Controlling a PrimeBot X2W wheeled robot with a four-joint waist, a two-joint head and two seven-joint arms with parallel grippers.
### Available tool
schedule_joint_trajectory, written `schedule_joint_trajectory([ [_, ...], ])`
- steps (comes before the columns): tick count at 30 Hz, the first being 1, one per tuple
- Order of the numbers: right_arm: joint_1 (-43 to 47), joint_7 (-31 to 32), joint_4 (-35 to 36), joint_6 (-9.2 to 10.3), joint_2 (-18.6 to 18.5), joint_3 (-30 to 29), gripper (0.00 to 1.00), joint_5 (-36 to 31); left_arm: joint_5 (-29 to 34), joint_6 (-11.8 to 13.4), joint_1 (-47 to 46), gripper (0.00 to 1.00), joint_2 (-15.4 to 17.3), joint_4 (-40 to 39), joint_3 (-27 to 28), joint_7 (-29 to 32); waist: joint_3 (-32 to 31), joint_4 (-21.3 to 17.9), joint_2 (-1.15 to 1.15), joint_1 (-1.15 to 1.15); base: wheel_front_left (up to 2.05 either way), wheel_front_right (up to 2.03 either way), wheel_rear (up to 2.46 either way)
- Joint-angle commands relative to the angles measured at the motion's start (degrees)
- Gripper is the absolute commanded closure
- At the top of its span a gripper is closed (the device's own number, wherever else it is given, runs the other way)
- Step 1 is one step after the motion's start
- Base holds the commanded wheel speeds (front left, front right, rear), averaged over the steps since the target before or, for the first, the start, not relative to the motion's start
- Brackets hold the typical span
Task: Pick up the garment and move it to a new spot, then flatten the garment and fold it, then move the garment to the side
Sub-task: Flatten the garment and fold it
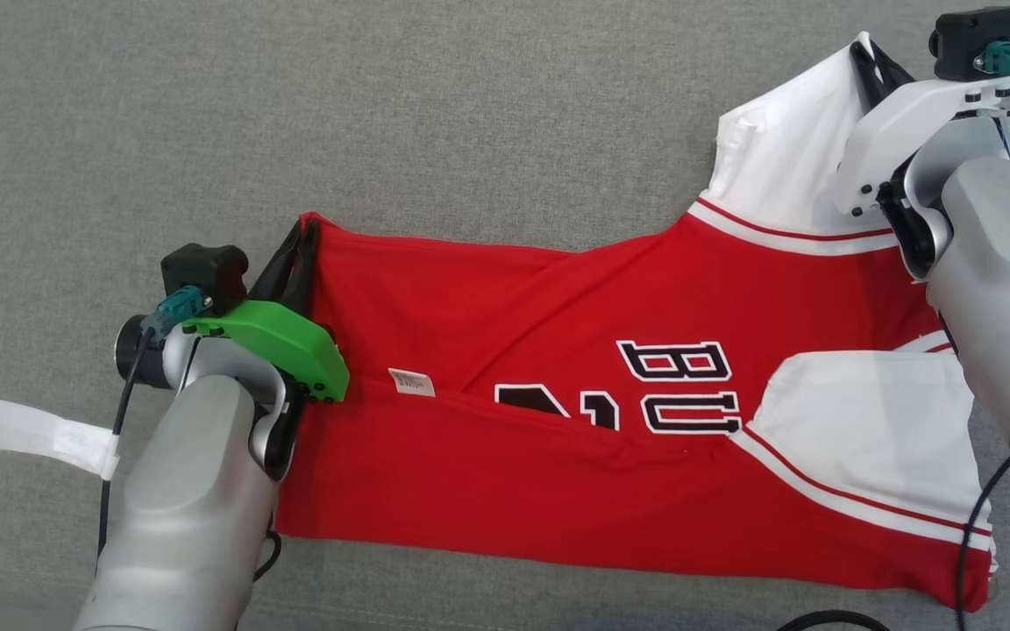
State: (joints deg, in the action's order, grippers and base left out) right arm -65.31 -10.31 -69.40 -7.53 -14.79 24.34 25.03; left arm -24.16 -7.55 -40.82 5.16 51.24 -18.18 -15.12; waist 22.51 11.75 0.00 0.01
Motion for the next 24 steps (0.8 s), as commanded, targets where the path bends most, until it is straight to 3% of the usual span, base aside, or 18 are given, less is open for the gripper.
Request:
schedule_joint_trajectory([
  [1,-0.5,-1.3,-0.3,0.09,-0.2,-0.2,1.0,0.2,0.6,0.1,0.6,1.0,0.7,-0.3,0.7,0.0,-1.5,-0.9,0.0,-0.01,0.0,0.0,0.0],
  [10,3.5,-4.3,1.8,0.08,-0.6,0.6,1.0,2.6,2.0,0.1,3.3,1.0,2.3,-0.8,3.0,0.0,-7.3,-3.6,0.0,-0.01,0.0,0.0,0.0],
  [24,22.0,-4.9,17.0,0.08,-3.6,5.5,1.0,13.6,3.2,0.1,15.2,1.0,2.1,-6.9,6.8,0.0,-16.9,-6.0,0.0,-0.01,0.0,0.0,0.0],
])
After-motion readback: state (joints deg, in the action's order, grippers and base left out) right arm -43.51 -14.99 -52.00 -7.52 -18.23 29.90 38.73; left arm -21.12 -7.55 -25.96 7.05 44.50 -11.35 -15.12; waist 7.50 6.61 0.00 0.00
